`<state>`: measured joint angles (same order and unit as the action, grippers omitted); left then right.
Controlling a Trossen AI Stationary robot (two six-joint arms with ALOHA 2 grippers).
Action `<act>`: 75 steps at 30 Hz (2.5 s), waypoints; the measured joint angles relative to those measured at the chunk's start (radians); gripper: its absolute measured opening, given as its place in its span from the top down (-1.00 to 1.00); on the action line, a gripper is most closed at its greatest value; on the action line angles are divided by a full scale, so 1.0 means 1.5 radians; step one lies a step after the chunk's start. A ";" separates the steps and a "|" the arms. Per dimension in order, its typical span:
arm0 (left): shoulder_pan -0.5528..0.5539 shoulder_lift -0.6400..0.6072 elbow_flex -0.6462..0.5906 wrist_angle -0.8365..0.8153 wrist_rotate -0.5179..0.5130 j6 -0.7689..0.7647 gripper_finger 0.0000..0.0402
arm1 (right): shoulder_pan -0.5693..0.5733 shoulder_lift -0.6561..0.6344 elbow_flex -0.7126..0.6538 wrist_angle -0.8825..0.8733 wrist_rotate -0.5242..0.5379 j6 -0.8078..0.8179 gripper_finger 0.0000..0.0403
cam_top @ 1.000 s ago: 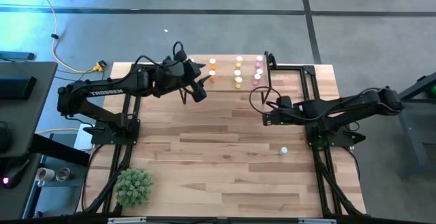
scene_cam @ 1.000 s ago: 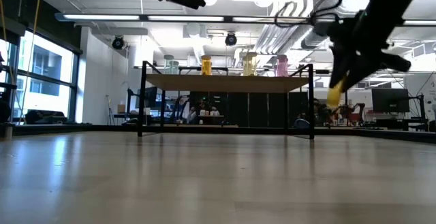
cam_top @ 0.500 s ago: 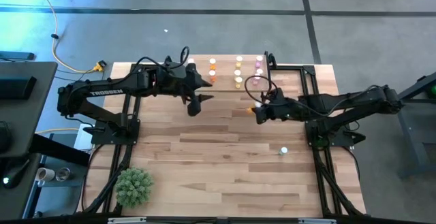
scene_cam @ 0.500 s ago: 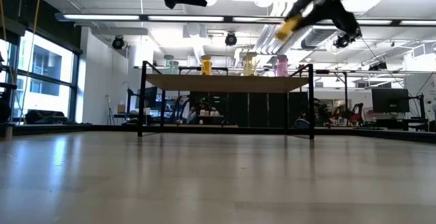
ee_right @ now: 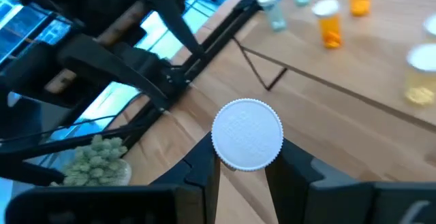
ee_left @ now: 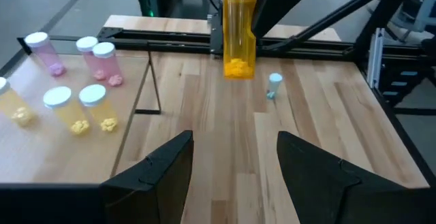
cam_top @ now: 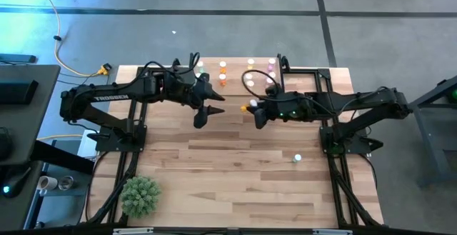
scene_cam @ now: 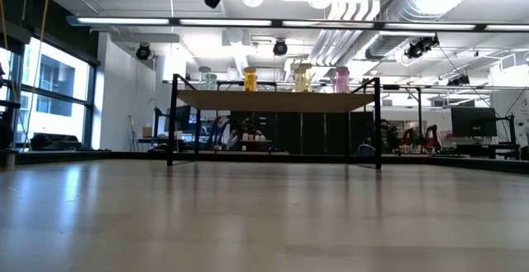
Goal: Pick and place medicine bottles onto shelf by color
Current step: Put the orange pill bottle on the shelf aligned with the other orange pill bottles
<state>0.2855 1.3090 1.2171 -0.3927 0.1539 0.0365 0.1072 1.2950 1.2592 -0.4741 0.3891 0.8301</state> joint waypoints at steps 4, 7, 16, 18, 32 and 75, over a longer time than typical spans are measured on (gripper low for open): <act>-0.013 0.000 0.000 0.000 0.000 0.000 0.00 | -0.012 0.039 0.054 -0.007 -0.034 -0.027 0.57; -0.022 0.000 0.000 0.000 -0.002 0.000 0.00 | -0.028 0.068 0.089 -0.010 -0.067 -0.065 0.57; -0.022 0.000 0.000 0.036 -0.008 -0.056 0.00 | -0.065 0.130 0.164 -0.010 -0.179 -0.129 0.57; -0.022 0.000 0.000 0.042 -0.008 -0.064 0.00 | -0.067 0.135 0.172 -0.010 -0.182 -0.134 0.57; -0.023 0.000 0.000 0.065 -0.005 -0.092 0.02 | -0.067 0.137 0.182 0.000 -0.183 -0.133 0.57; -0.021 -0.007 -0.001 0.067 -0.353 -0.070 0.54 | -0.188 0.102 0.181 -0.043 -0.208 -0.273 -0.07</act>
<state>0.2543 1.2983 1.2163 -0.2923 -0.3757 -0.0685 -0.1751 1.4480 1.5303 -0.5379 0.0770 0.4200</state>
